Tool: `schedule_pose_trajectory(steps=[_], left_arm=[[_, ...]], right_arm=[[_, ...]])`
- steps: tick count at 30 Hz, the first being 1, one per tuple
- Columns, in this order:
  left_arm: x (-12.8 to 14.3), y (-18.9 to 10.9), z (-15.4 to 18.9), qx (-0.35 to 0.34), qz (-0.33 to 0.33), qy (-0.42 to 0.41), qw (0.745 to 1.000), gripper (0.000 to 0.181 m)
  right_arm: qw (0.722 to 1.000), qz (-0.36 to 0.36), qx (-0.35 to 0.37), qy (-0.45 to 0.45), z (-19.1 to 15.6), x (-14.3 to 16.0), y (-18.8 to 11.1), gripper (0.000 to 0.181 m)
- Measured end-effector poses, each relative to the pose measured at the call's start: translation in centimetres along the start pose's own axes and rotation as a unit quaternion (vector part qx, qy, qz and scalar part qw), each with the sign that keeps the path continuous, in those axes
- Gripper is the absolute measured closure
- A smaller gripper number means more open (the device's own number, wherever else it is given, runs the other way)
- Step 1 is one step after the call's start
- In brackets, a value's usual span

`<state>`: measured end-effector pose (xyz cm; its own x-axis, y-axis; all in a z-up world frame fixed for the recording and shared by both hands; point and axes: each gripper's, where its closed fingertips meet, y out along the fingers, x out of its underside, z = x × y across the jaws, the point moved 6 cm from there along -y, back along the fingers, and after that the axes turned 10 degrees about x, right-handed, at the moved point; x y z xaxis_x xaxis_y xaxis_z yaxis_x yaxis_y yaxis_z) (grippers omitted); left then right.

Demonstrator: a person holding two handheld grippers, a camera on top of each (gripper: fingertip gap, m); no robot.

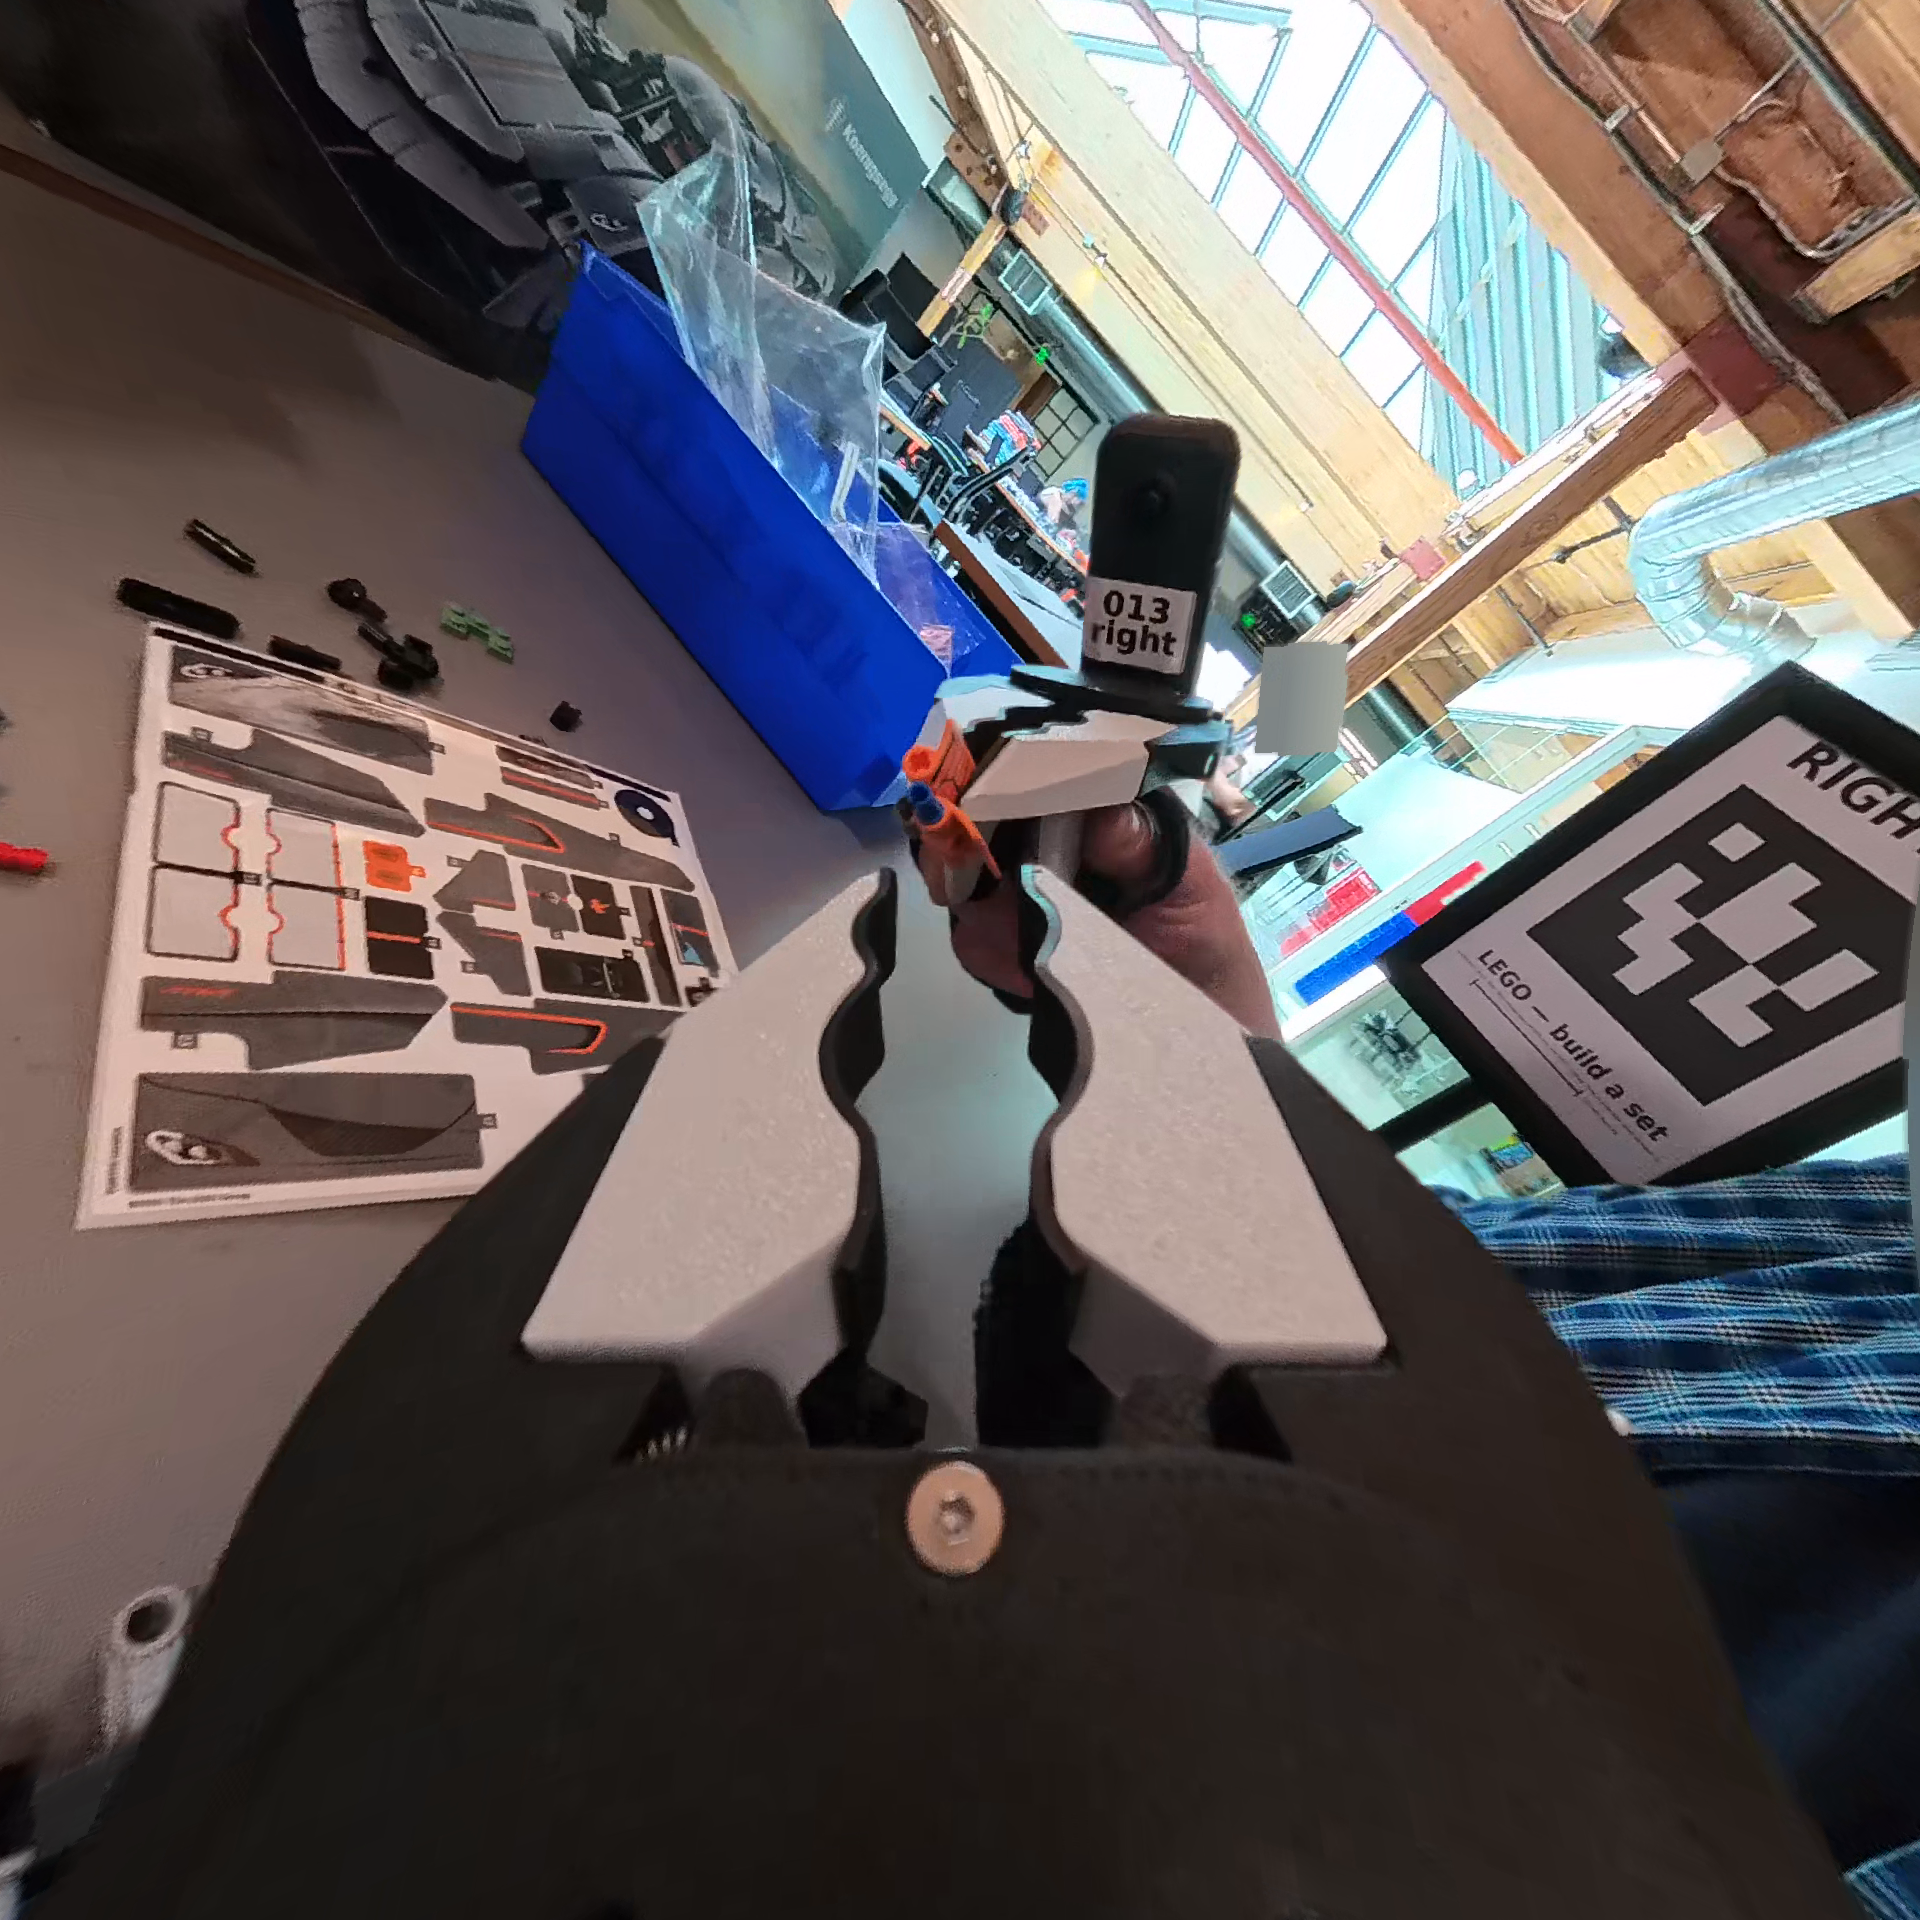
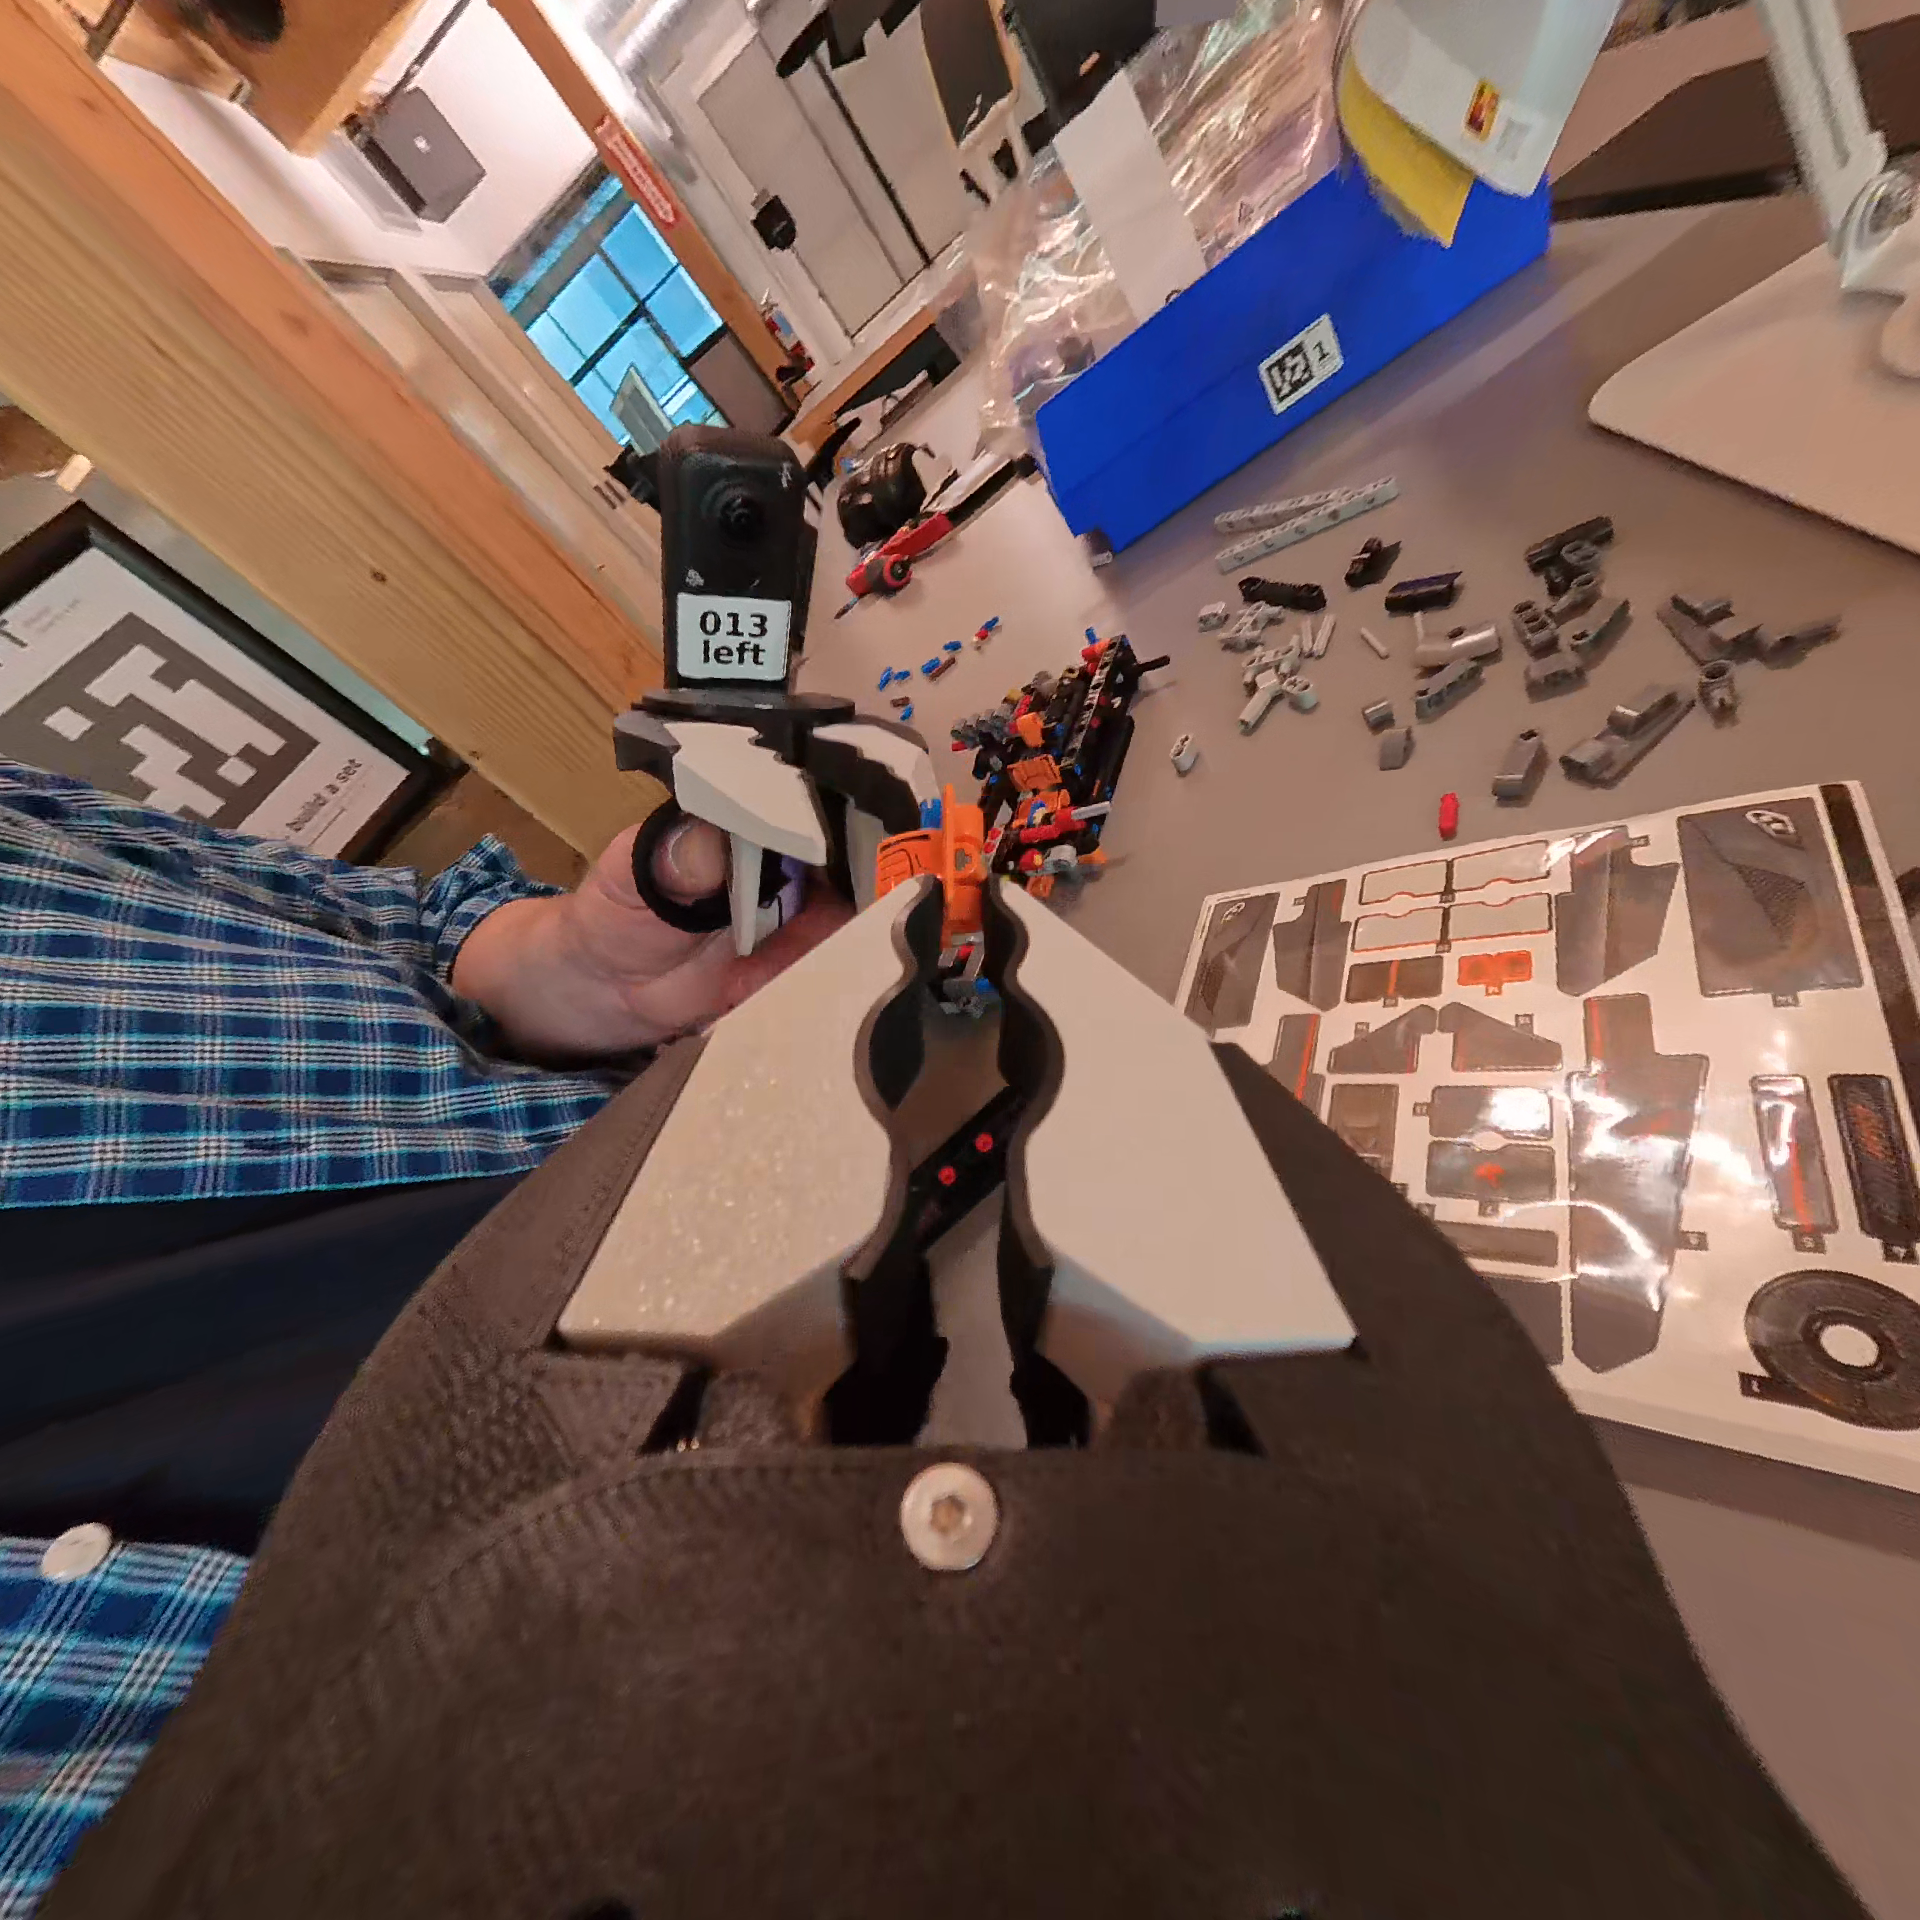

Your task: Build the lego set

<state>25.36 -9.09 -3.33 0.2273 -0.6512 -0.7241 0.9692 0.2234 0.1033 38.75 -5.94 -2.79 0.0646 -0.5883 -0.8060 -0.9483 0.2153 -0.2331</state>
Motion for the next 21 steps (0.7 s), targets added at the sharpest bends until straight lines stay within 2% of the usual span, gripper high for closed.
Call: schedule_pose_trajectory(steps=[10, 15, 21], left_arm=[[-0.4, -0.7, 0.4, -0.055, -0.051, 0.061, 0.995, 0.158], [-0.2, 0.2, 0.5, -0.044, -0.079, 0.066, 0.994, 0.157], [-0.1, 0.9, 0.8, -0.019, -0.086, 0.073, 0.993, 0.171]], right_arm=[[0.998, -0.032, -0.050, 0.011, 0.4, 0.4, -0.1, 0.176], [0.997, -0.055, -0.054, -0.025, -0.4, 0.4, 0.0, 0.176], [0.994, -0.081, -0.068, -0.035, -0.6, 0.2, -0.1, 0.176]])
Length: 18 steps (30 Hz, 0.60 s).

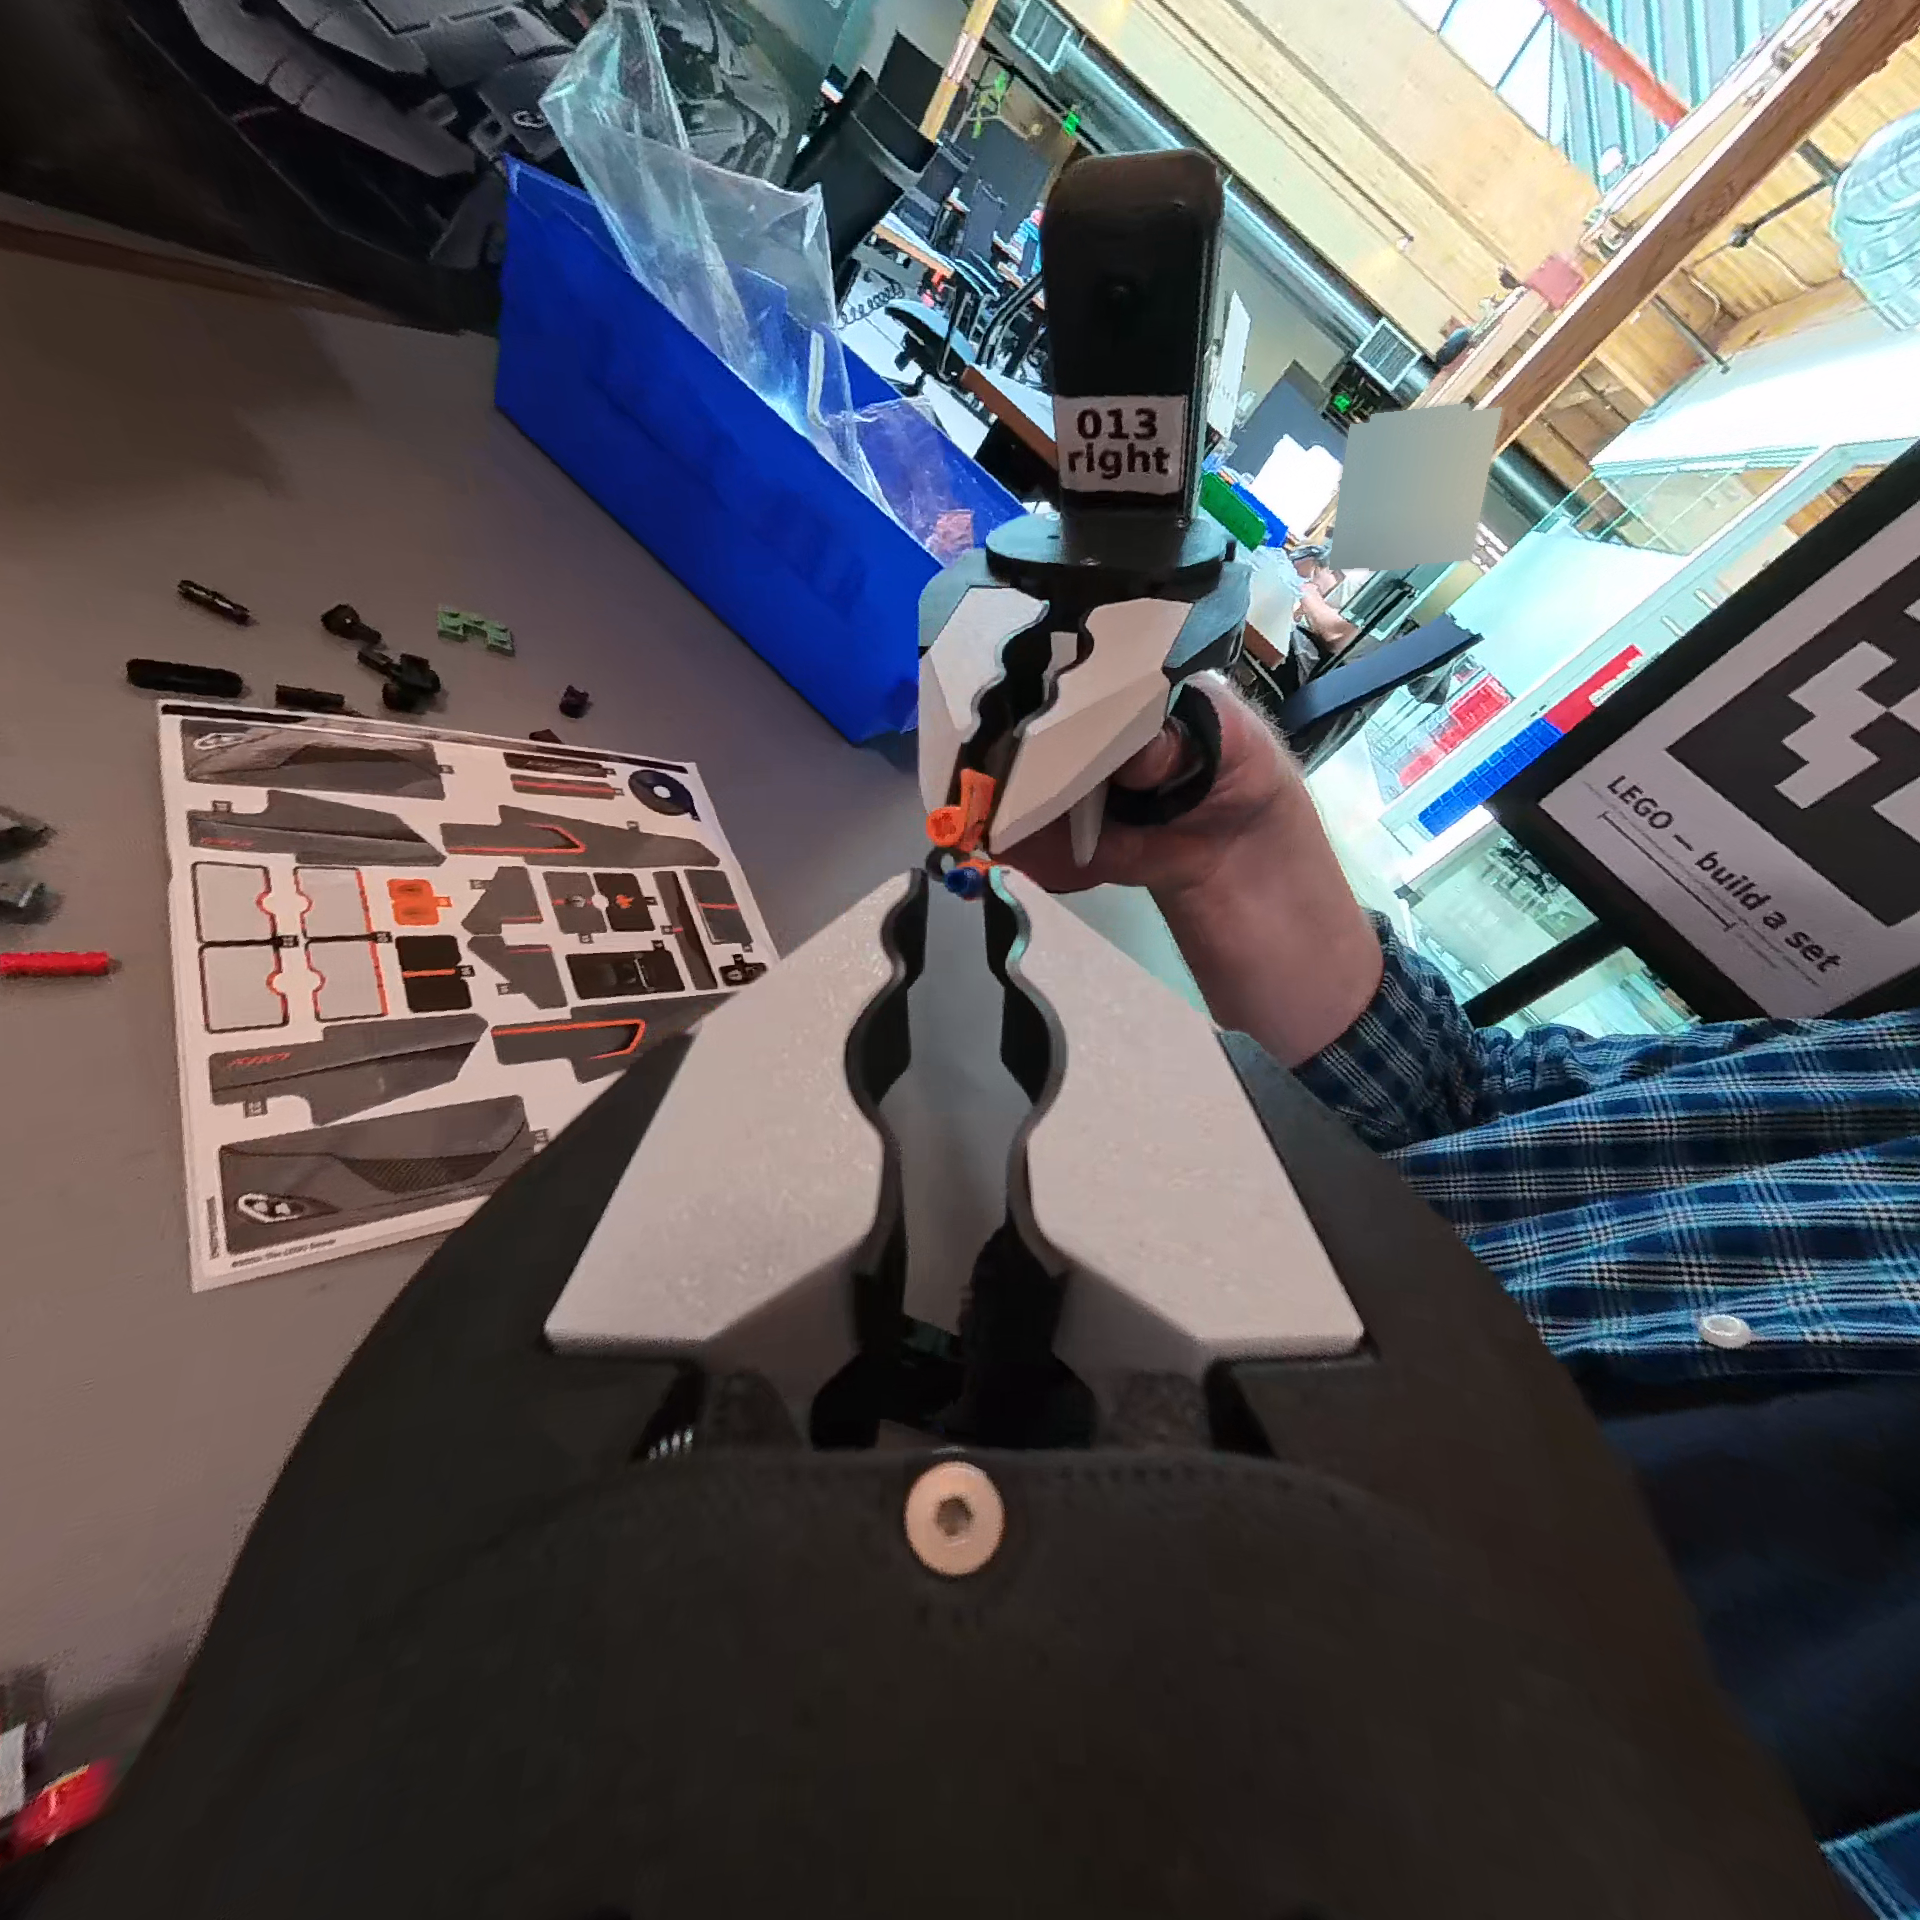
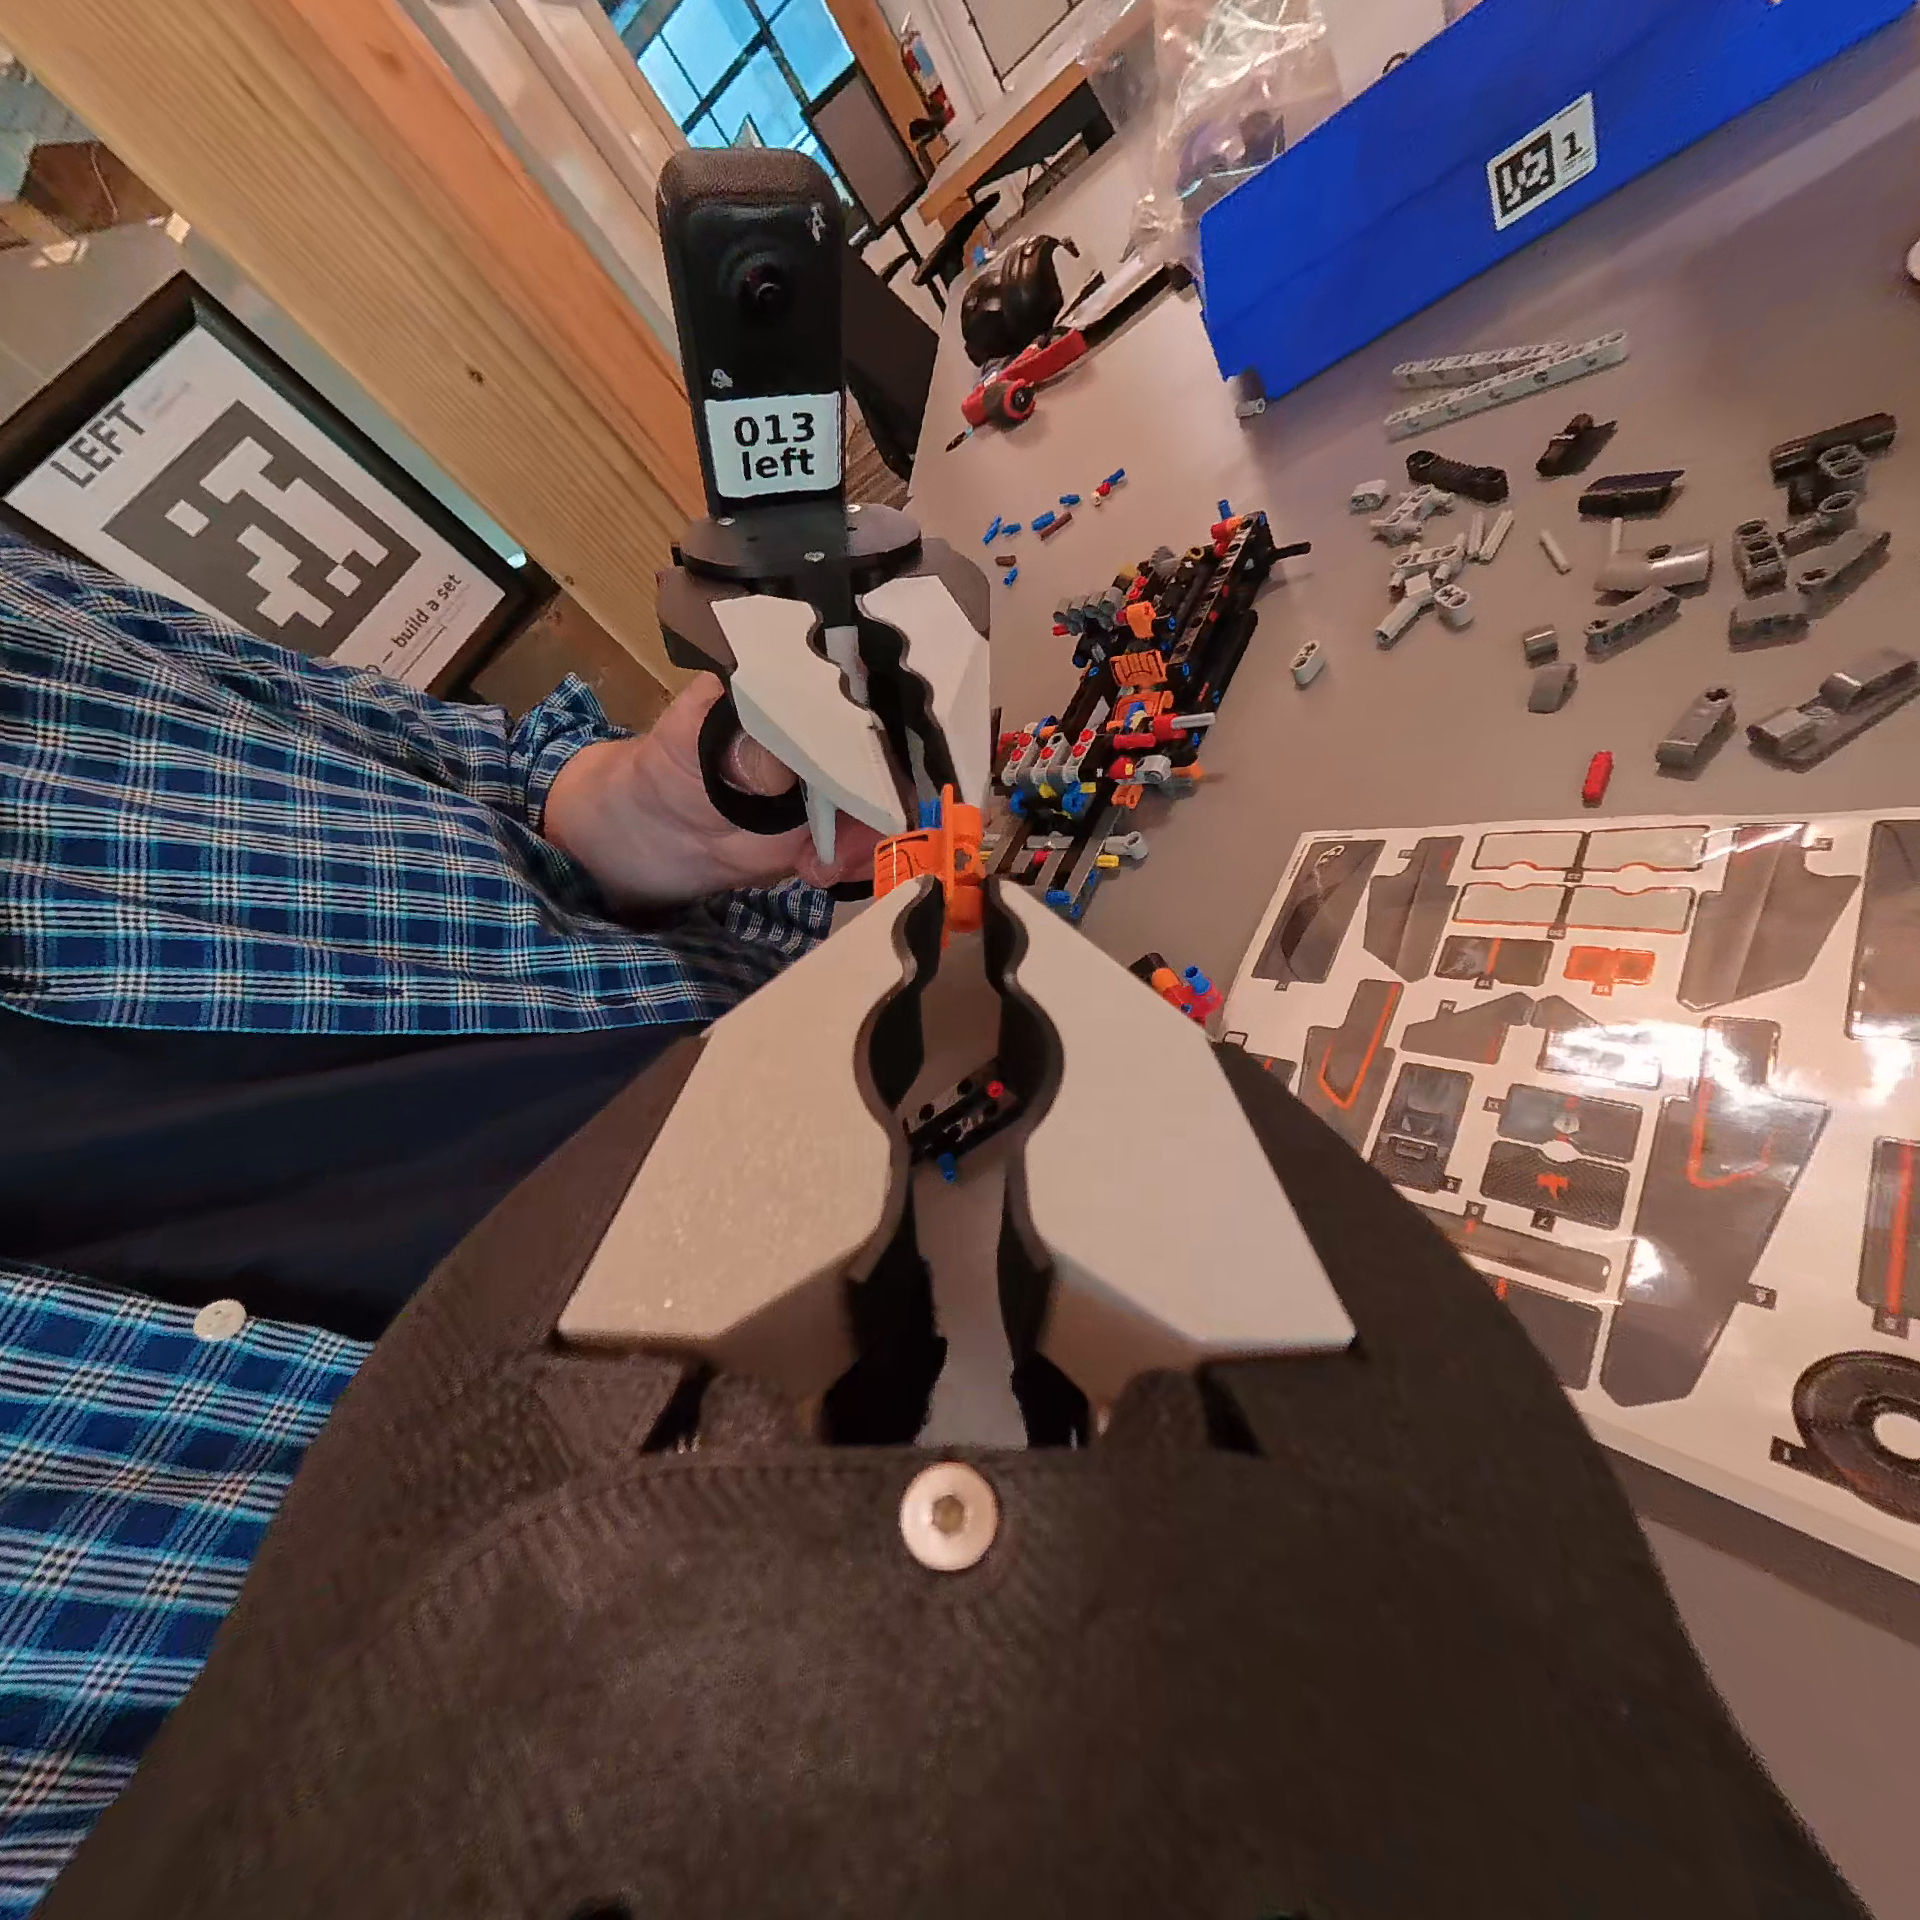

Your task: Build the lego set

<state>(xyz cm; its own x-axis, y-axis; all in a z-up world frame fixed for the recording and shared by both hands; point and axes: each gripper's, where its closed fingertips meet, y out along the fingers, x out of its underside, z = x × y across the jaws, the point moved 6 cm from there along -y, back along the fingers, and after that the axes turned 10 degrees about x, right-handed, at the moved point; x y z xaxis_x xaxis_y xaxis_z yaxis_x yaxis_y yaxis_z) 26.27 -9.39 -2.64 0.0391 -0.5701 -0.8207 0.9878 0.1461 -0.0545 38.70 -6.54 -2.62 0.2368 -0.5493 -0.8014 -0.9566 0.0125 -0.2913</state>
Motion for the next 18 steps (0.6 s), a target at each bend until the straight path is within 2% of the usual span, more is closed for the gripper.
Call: schedule_pose_trajectory(steps=[7, 11, 18], left_arm=[[0.12, -0.03, -0.05, 0.009, 0.008, -0.016, 1.000, 0.176], [-0.28, -0.38, -0.26, 0.004, 0.034, -0.028, 0.999, 0.177], [-0.43, -0.75, -0.47, 0.025, 0.060, -0.064, 0.996, 0.178]], right_arm=[[1.000, -0.007, -0.010, 0.011, 0.27, -0.07, 0.18, 0.176], [1.000, 0.016, 0.003, 0.012, 0.55, -0.36, -0.09, 0.168], [0.999, 0.046, 0.011, 0.008, 0.46, -0.57, -0.49, 0.167]])
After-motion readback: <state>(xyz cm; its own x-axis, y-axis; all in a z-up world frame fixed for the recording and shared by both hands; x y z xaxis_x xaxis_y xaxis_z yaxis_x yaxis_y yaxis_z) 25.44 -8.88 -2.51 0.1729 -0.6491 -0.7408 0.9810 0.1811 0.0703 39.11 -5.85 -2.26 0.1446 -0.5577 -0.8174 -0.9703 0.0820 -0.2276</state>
